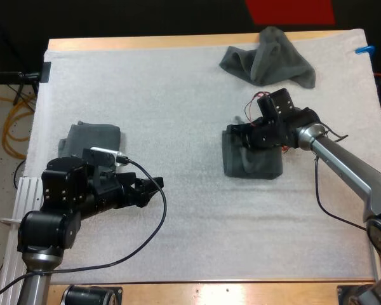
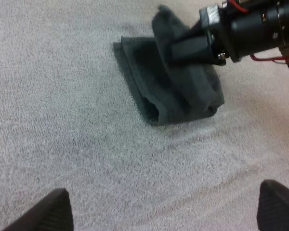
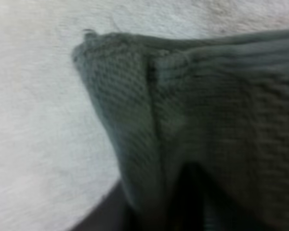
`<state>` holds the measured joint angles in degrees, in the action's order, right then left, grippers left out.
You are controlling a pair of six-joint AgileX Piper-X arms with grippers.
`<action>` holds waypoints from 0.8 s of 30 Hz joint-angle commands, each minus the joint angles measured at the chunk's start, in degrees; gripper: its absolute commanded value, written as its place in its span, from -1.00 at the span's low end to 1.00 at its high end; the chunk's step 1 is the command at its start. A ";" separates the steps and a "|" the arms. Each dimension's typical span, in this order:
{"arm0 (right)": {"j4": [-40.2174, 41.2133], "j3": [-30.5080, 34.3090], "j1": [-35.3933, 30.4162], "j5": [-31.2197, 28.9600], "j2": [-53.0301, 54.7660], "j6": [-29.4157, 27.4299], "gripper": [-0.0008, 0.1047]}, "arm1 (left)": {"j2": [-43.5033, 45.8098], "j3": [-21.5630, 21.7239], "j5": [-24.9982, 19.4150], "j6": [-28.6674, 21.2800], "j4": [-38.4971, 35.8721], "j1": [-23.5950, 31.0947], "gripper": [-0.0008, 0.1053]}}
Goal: Pick towel from pile fold and stack
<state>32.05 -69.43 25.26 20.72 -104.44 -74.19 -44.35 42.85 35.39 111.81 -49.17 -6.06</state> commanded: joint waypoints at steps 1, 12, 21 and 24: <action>-1.30 -0.61 -0.05 5.56 0.32 -0.56 0.16 | 0.10 0.10 -0.11 -0.32 0.25 -0.06 0.42; -0.76 -0.60 0.41 10.78 12.60 -8.49 0.21 | -1.87 0.05 0.02 1.34 6.94 -0.27 0.42; 12.24 -0.60 0.41 -4.20 29.32 -17.40 0.21 | -14.59 0.34 0.39 9.05 19.92 -7.78 0.60; 15.83 -0.60 0.41 -5.53 34.27 -17.77 0.21 | -20.85 1.63 0.39 10.62 24.65 -11.07 0.69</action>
<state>46.87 -69.65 25.57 15.76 -70.83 -90.96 -65.53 44.13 35.39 121.81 -25.94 -16.99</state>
